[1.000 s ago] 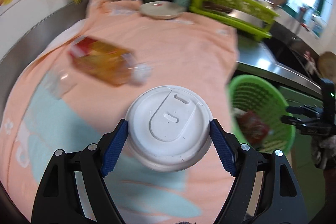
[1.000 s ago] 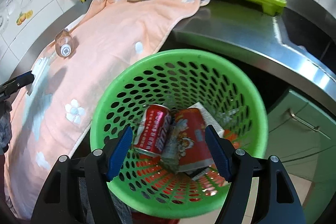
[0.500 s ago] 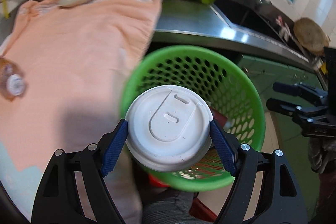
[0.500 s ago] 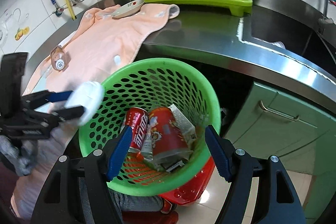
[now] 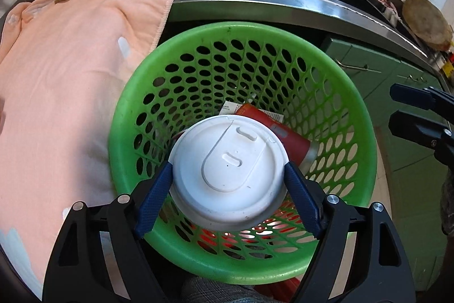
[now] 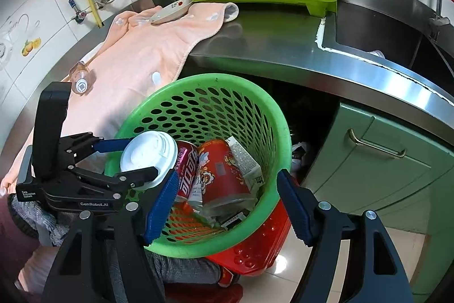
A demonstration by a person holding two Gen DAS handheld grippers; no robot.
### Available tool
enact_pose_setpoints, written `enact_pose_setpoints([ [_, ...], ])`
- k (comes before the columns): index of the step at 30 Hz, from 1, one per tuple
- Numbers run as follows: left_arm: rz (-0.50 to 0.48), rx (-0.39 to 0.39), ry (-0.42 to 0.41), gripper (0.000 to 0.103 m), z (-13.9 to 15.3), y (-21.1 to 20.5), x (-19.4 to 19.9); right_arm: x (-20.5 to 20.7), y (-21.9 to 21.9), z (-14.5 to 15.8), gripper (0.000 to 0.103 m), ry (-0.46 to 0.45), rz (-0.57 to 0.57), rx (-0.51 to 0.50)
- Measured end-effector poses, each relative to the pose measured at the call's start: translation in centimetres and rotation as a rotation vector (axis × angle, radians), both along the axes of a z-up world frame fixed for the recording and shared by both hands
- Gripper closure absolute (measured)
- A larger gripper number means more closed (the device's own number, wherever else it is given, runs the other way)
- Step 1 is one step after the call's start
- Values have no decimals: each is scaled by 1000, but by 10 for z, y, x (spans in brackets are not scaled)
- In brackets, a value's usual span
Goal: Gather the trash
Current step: 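Lower the white lid into the green basket and open the left gripper, then grasp the red-and-gold tea bottle with right while left moves to the clear cup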
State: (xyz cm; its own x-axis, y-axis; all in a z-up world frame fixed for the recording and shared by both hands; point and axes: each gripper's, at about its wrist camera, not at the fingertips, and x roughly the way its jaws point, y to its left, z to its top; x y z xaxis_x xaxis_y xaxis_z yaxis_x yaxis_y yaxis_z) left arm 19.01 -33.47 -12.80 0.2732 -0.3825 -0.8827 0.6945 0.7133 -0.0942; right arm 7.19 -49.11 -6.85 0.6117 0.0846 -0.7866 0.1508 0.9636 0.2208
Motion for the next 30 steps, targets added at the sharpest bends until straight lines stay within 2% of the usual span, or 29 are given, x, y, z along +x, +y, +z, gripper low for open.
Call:
enact_pose_setpoints([
  [7,9,-25,-4,22,7,8,-4,2,10,9,34,-12,18,-11],
  [14,58,-75,-48,22,35,40,-7,15,35,23,34,-30,75,-33],
  [22,165,-102,-116,22,70,107,-3,54,88,42,34,-47,199,-58],
  [30,322,-92,-177,22,93,193,15,111,162,60,34,-55,359,-64],
])
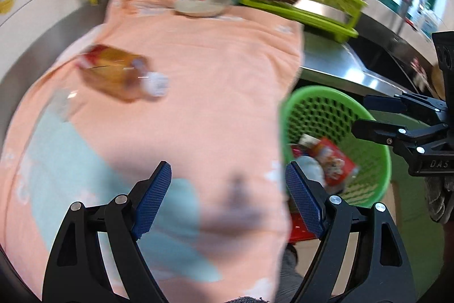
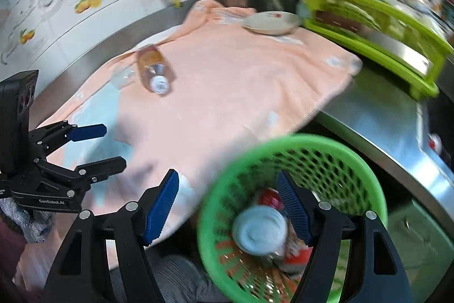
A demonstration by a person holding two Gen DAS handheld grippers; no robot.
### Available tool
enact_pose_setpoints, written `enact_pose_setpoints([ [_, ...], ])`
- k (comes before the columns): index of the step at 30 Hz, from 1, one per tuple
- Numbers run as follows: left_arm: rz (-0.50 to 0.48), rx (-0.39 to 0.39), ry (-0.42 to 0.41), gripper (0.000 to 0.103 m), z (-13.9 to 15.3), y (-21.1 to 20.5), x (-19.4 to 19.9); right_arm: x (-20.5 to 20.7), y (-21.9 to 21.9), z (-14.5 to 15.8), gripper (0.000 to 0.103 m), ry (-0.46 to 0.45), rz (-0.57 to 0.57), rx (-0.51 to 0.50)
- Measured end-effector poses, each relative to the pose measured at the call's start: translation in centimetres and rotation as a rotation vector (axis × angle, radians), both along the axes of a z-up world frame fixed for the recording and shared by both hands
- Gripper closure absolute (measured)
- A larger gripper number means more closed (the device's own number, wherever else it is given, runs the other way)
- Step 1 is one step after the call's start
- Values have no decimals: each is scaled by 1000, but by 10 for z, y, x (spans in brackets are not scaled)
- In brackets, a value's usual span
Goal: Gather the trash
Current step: 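Grasp the red-and-gold tea bottle with right while left moves to the clear cup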
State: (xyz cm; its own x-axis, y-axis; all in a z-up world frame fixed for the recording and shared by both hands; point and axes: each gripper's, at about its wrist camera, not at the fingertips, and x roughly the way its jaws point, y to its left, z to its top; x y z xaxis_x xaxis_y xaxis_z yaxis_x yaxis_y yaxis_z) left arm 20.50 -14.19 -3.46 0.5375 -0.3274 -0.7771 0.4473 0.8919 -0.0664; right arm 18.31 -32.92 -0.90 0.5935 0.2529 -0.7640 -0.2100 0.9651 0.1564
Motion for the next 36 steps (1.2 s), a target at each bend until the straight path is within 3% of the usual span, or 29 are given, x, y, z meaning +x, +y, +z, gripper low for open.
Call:
enact_pose_setpoints([
  [10,212,25,-23,22,9,111,34,84,103,12,34,-12,188,-45],
  [17,304,17,-10,22,1,160,51,143,158,8,34,-11,266,-84],
  [26,364,25,8,22,-6,190,73,209,202,-10,32,0,324,-178],
  [36,367,66,-12,22,-6,194,103,258,220,-46,30,72,327,-222],
])
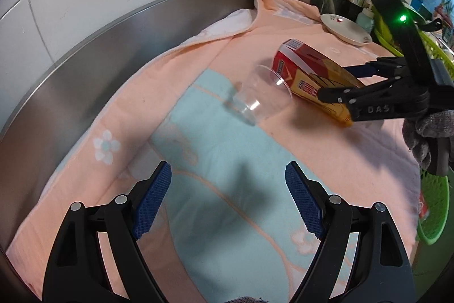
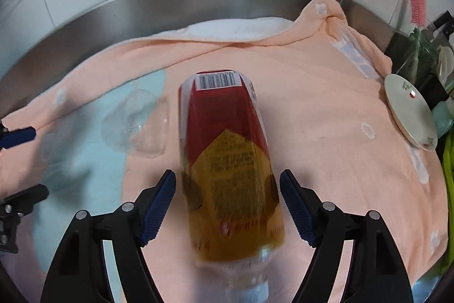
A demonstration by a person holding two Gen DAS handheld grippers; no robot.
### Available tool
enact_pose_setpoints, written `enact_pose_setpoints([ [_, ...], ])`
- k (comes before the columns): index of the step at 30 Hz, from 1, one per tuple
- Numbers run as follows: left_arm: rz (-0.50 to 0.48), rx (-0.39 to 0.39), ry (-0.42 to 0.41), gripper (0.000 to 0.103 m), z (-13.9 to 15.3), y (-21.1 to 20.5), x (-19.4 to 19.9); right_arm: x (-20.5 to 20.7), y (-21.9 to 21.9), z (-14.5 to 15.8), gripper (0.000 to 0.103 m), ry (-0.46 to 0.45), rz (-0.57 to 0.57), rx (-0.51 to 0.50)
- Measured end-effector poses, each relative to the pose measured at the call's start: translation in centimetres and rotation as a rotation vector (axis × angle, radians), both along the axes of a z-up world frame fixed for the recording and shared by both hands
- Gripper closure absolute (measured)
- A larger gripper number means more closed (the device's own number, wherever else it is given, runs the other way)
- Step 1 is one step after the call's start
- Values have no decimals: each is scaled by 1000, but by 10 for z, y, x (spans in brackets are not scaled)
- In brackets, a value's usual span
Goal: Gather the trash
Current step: 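Grasp the red-and-gold tea bottle with right while left moves to the clear cup, then lift the tea bottle with right while left grasps the clear plastic cup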
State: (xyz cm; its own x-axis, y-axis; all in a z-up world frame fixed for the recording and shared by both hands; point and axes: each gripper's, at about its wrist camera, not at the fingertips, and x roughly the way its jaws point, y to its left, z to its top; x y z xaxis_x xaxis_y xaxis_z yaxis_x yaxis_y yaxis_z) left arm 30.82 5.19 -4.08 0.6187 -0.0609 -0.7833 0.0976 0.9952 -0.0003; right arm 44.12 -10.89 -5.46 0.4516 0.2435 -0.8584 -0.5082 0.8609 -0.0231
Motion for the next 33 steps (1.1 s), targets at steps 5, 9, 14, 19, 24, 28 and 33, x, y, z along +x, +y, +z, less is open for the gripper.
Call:
enact_pose_setpoints([
  [5,-25,19,-12,22,0,-6,13,12,4,-10,30,10,-9,-9],
  [9,-46,38,-18,22,-1,-12,27,7,0,-9,39,13,-10,15],
  [14,-96,86,-36,16,-4,-25,43,-8,-19,-7,39,14,-32,26],
  [19,-158,114,-41,15,-6,-37,58,-28,-43,-2,39,8,-56,50],
  [24,-238,188,-35,15,-14,-52,74,-56,-70,8,39,-10,-68,83],
  [28,-267,197,-17,15,-21,-57,88,-80,-93,12,39,-21,-91,103],
  [33,-282,196,-10,16,-29,-62,97,-112,-128,17,39,-38,-136,118],
])
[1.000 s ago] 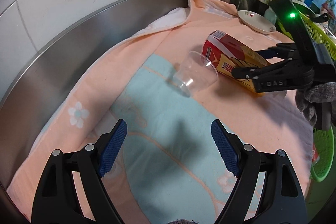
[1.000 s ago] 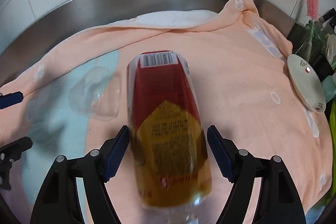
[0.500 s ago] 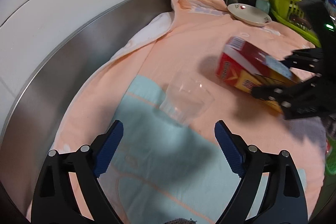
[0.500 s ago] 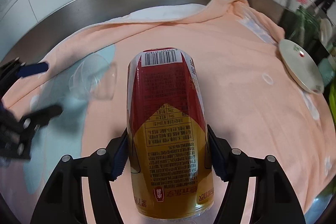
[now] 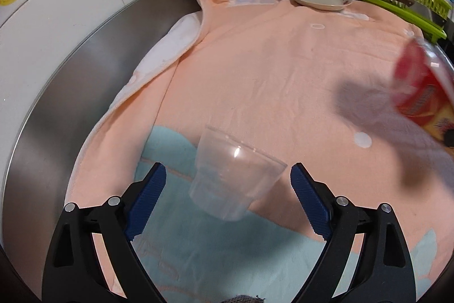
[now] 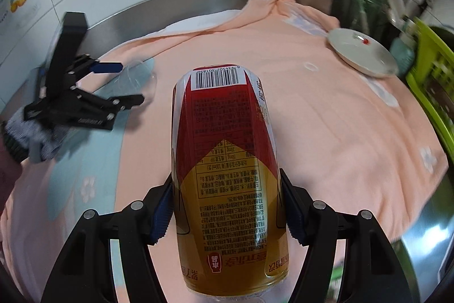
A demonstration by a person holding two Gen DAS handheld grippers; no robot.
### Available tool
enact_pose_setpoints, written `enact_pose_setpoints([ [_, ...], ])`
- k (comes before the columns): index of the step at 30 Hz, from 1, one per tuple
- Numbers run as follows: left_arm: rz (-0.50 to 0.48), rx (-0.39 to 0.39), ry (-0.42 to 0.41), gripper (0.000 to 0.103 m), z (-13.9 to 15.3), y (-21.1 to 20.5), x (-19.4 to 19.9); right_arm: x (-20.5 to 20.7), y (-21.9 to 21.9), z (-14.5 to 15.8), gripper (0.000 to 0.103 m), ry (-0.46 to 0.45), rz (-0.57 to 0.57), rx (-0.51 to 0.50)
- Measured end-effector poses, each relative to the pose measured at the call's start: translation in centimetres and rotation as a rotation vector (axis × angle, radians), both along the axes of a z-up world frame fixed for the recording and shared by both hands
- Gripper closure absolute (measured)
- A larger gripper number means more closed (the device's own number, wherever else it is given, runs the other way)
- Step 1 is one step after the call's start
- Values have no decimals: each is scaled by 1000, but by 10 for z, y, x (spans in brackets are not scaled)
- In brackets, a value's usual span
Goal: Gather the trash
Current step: 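Lift the tea bottle with right while left grasps the clear plastic cup, then drop the tea bottle into the green basket with right while left carries the clear cup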
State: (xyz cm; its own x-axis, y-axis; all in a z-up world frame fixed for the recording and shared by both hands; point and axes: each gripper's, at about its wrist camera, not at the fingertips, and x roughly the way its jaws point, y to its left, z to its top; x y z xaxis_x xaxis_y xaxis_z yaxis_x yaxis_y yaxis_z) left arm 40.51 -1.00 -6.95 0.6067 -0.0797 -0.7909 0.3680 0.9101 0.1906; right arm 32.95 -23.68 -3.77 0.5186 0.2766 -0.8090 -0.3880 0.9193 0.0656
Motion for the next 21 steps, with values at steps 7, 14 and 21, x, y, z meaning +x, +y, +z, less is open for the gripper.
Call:
enact_pose_setpoints([
  [7,-22,-18,29,39,-7,-5,8,-48,-46,6,39,-7,-76,17],
  [14,-15,-64,9,40,-2,-3,-3,-97,-93,1,39,0,-184,25],
  [21,23,-107,2,40,13,-1,-41,-133,-147,-17,39,31,-335,-22],
])
